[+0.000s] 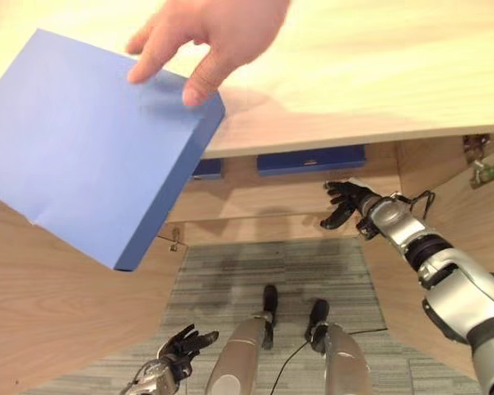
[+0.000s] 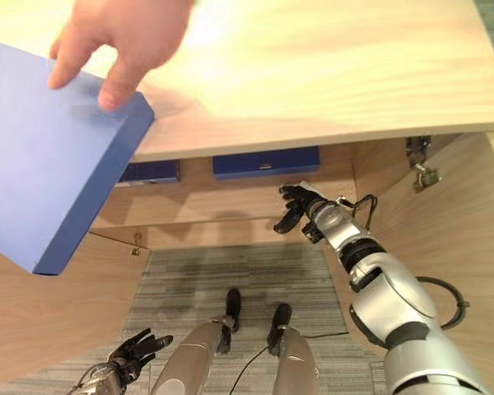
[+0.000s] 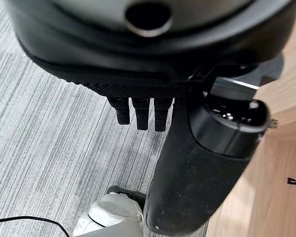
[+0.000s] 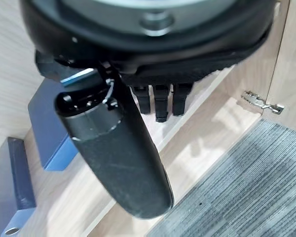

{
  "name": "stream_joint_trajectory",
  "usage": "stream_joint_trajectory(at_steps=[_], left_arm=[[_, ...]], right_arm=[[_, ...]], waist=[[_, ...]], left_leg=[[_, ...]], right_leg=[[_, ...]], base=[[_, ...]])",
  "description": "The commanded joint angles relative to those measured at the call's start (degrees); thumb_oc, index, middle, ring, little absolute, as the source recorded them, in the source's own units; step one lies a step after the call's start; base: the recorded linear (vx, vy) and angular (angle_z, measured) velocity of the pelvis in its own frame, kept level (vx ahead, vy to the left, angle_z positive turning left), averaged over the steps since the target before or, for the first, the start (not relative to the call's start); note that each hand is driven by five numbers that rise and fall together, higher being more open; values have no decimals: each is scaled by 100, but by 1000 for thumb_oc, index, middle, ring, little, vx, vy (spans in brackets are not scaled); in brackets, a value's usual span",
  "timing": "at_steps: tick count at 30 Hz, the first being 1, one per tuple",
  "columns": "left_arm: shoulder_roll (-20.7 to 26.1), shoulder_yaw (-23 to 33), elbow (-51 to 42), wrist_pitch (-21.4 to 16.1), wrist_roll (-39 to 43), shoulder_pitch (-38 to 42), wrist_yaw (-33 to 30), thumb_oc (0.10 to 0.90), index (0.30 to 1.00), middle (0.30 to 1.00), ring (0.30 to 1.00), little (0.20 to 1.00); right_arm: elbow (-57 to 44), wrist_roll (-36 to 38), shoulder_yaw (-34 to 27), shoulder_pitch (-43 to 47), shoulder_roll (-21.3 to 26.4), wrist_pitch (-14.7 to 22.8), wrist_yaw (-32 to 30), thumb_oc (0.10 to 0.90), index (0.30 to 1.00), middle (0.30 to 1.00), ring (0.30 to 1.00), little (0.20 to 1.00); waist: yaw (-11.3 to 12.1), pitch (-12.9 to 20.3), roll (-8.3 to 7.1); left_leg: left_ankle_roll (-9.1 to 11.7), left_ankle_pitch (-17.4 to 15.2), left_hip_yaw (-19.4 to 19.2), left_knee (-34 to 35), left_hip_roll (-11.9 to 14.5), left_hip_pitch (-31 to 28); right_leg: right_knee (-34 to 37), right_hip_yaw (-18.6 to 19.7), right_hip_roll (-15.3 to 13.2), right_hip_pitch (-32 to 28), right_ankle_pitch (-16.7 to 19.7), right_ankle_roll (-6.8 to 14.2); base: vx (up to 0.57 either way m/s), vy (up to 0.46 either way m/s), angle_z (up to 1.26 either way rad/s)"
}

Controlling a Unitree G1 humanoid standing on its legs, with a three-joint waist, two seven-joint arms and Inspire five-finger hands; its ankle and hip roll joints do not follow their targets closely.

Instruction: Put the empty folder in the office cabinet

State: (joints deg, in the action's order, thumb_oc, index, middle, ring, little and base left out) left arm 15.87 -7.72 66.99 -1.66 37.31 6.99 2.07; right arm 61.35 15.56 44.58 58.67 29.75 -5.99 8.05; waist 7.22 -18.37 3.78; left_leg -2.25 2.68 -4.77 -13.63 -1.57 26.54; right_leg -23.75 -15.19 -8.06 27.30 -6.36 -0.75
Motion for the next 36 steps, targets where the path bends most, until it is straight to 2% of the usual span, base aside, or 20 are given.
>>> stream_joint_trajectory(at_steps=[1, 4, 6, 11, 12, 14, 17, 22, 26, 31, 33, 35, 36], left_arm=[[459, 92, 408, -90, -325, -247, 81, 800, 900, 900, 900, 900], [414, 120, 438, -100, -437, -329, 78, 800, 900, 900, 900, 900], [340, 202, 521, -78, -662, -499, 131, 800, 900, 900, 900, 900], [209, 232, 490, -98, -728, -577, 210, 800, 900, 900, 900, 900], [35, 166, 409, -142, -722, -633, 270, 800, 900, 900, 900, 900], [-79, 99, 333, -151, -721, -682, 317, 800, 900, 900, 900, 900], [-121, 58, 199, -203, -698, -708, 349, 800, 900, 900, 900, 900], [-97, 75, -397, -355, -425, -904, 368, 800, 900, 900, 900, 900], [-152, 29, -559, -350, -309, -1006, 380, 800, 900, 900, 900, 900], [-335, 34, -396, -312, -110, -1014, 256, 800, 900, 900, 900, 900], [-345, 61, -343, -322, -121, -984, 212, 800, 900, 900, 900, 900], [37, 430, -530, -274, -81, -1299, 267, 800, 900, 900, 900, 900], [171, 577, -211, -227, -151, -1306, 319, 800, 900, 900, 900, 900]], right_arm=[[290, -250, -170, 134, -135, 151, -36, 800, 900, 900, 900, 900], [265, -321, -226, -37, -225, 160, -48, 800, 900, 900, 900, 900], [61, -527, -171, -452, -433, 173, 78, 800, 900, 900, 900, 900], [-388, -699, -22, -895, -629, 252, 177, 800, 900, 900, 900, 900], [-784, -414, -111, -1405, -811, 389, 204, 800, 900, 900, 900, 900], [-1089, -38, -233, -1875, -935, 478, 197, 800, 900, 900, 900, 900], [-1306, 142, -286, -2237, -970, 529, 233, 800, 900, 900, 900, 900], [-1954, 591, -546, -3340, -1036, 679, 273, 800, 900, 900, 900, 900], [-1890, 567, -624, -3678, -1145, 671, 248, 800, 900, 900, 900, 900], [-1136, 414, -734, -4230, -1628, 601, 75, 800, 900, 900, 900, 900], [-1069, 409, -734, -4261, -1657, 598, 43, 800, 900, 900, 900, 900], [-1118, 423, -865, -4394, -1470, 606, 77, 800, 900, 900, 900, 900], [-1064, 373, -941, -4424, -1504, 624, 70, 800, 900, 900, 900, 900]], waist=[[75, 53, -243], [66, 112, -260], [52, 314, -341], [6, 578, -434], [-34, 774, -475], [-59, 906, -479], [-88, 1027, -491], [-119, 1327, -493], [-87, 1393, -507], [49, 1596, -596], [65, 1615, -614], [170, 1635, -597], [207, 1662, -612]], left_leg=[[320, -571, 207, 136, -64, -244], [334, -508, 194, 310, -34, -413], [363, -382, 187, 674, 28, -800], [372, -282, 149, 1053, 66, -1207], [368, -225, 121, 1284, 67, -1496], [359, -189, 123, 1445, 58, -1696], [355, -170, 137, 1578, 51, -1881], [358, -102, 276, 1850, 45, -2281], [356, -101, 357, 1863, 31, -2333], [370, -126, 618, 1863, 3, -2437], [374, -127, 654, 1863, -3, -2440], [374, -102, 741, 1863, -4, -2427], [387, -89, 812, 1863, -7, -2415]], right_leg=[[882, 100, -135, -593, 298, 526], [1081, 99, -86, -771, 356, 533], [1540, 107, 21, -1189, 470, 559], [1914, 112, 114, -1553, 582, 616], [2111, 123, 176, -1803, 632, 642], [2217, 125, 225, -1962, 650, 652], [2299, 119, 264, -2121, 639, 656], [2439, 12, 332, -2512, 574, 662], [2445, -57, 343, -2618, 542, 656], [2540, -259, 376, -2853, 464, 623], [2556, -282, 380, -2870, 459, 619], [2559, -381, 379, -2897, 447, 616], [2569, -461, 374, -2921, 431, 610]], base=[[14, -26, -18], [31, -32, -10], [86, -67, -4], [75, -28, -6], [68, -15, -5], [75, -5, -5], [63, 1, -8], [58, -2, 6], [32, -13, 18], [51, -29, 25], [22, -20, 24], [2, -11, 21], [2, -18, 26]])
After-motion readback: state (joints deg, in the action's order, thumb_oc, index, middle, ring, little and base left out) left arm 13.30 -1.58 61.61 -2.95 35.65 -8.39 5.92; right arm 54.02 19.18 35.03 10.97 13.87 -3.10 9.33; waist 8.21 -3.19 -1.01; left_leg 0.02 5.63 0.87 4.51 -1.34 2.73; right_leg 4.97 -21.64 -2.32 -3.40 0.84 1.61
